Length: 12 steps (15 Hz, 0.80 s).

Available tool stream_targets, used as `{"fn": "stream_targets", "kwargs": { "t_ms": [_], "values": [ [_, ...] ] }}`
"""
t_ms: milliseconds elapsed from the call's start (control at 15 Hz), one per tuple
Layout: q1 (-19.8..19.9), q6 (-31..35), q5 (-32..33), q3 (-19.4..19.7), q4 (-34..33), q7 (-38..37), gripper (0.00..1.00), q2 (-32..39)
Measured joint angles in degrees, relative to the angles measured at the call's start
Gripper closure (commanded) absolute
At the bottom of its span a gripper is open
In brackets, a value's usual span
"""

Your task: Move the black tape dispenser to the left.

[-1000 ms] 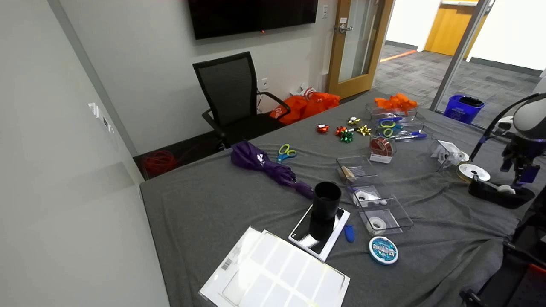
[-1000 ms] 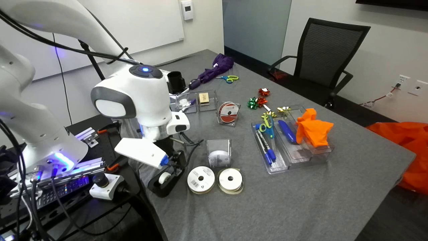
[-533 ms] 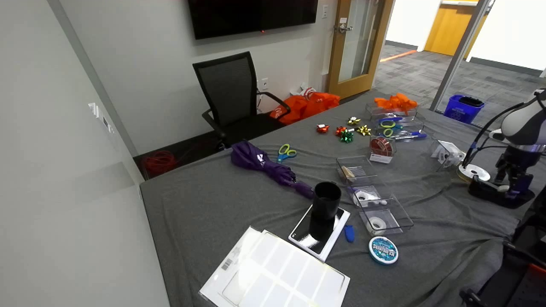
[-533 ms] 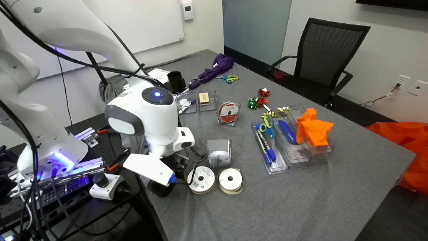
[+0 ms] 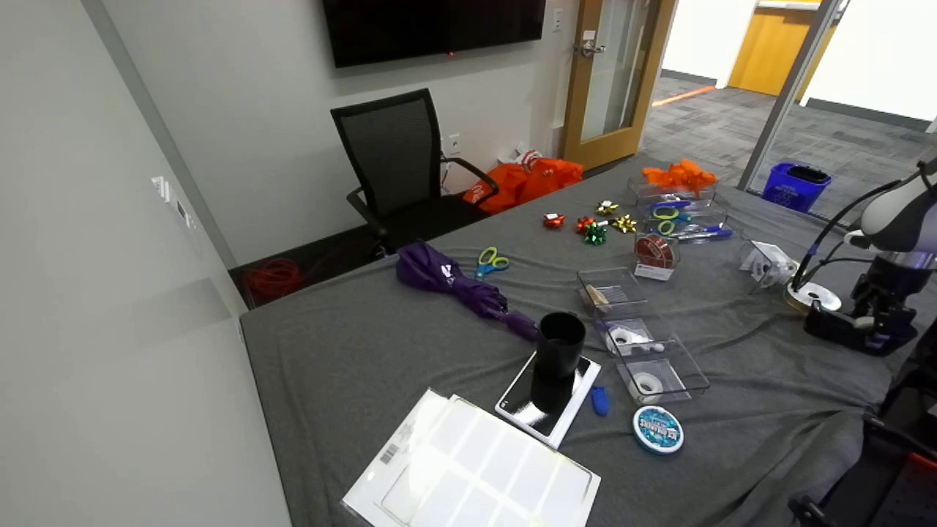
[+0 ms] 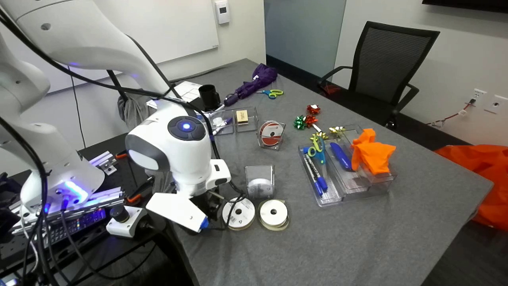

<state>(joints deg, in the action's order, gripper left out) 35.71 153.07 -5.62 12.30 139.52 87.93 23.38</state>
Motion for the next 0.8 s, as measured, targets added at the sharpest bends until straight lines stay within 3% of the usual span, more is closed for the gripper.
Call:
{"fn": "stream_targets", "kwargs": {
  "t_ms": [133,800],
  "values": [
    [0.2,0.0,0.0,-0.1,-0.1,0.0,0.58,0.0],
    [0.2,-0.2,-0.7,-0.8,-0.4,-0.2,0.6,-0.7]
  ]
}}
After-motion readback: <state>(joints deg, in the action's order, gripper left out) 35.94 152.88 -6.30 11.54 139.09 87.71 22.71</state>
